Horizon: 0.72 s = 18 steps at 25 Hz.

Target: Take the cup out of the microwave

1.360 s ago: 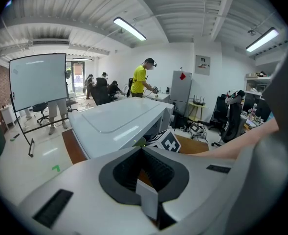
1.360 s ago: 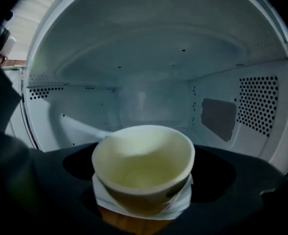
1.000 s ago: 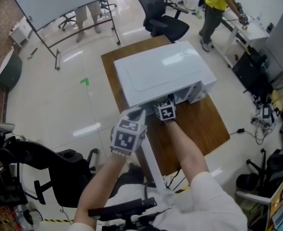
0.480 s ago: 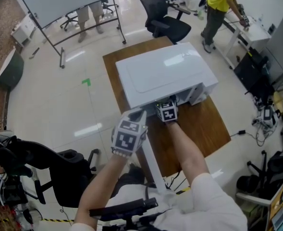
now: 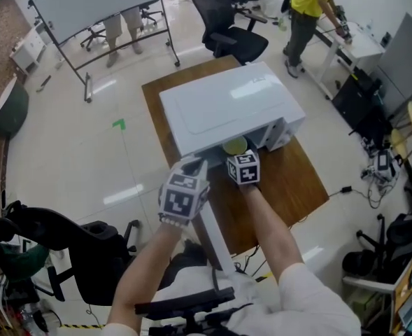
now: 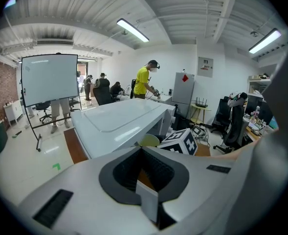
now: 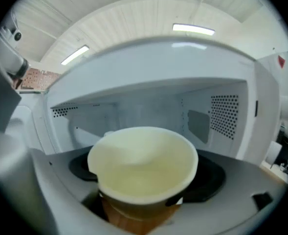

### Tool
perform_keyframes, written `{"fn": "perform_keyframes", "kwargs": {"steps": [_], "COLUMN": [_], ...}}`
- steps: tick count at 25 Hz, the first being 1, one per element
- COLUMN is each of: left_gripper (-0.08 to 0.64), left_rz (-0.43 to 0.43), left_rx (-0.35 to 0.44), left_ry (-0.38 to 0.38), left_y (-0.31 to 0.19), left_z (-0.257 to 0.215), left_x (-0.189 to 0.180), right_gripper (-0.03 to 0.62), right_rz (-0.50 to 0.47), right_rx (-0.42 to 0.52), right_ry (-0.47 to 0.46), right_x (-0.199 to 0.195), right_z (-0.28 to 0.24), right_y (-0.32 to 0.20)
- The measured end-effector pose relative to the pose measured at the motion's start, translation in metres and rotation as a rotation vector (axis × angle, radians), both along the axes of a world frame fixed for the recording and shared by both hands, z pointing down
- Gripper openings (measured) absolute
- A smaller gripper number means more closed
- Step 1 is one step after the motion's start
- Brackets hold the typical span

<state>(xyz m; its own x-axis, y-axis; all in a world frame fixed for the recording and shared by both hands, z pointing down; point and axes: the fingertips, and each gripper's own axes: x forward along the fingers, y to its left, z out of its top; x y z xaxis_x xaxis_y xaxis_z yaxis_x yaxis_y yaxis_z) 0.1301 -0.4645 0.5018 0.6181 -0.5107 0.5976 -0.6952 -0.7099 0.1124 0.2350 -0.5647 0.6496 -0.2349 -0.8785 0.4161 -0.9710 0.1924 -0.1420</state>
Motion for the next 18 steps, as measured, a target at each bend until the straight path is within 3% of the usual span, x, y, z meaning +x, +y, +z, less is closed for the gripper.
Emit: {"fn": "perform_keyframes", "kwargs": {"steps": [6, 18], "left_gripper": [-0.008, -0.008], "left_rz": [-0.011, -0.047], "left_rx": [0.013, 0.027], "left_ry": [0.009, 0.041], "left_y": [0.014, 0.06], "left_z": [-0.006, -0.014], "left_x": [0.005, 0.023], "right_gripper": [0.492, 0.492], "right_rz": [0.011, 0.078], "right_rx": [0.022, 0.087], "right_ry": [-0.013, -0.223], "right_x": [0.009, 0.027], "right_z": [-0.023, -0.089], "right_y": [0.048, 0.119]}}
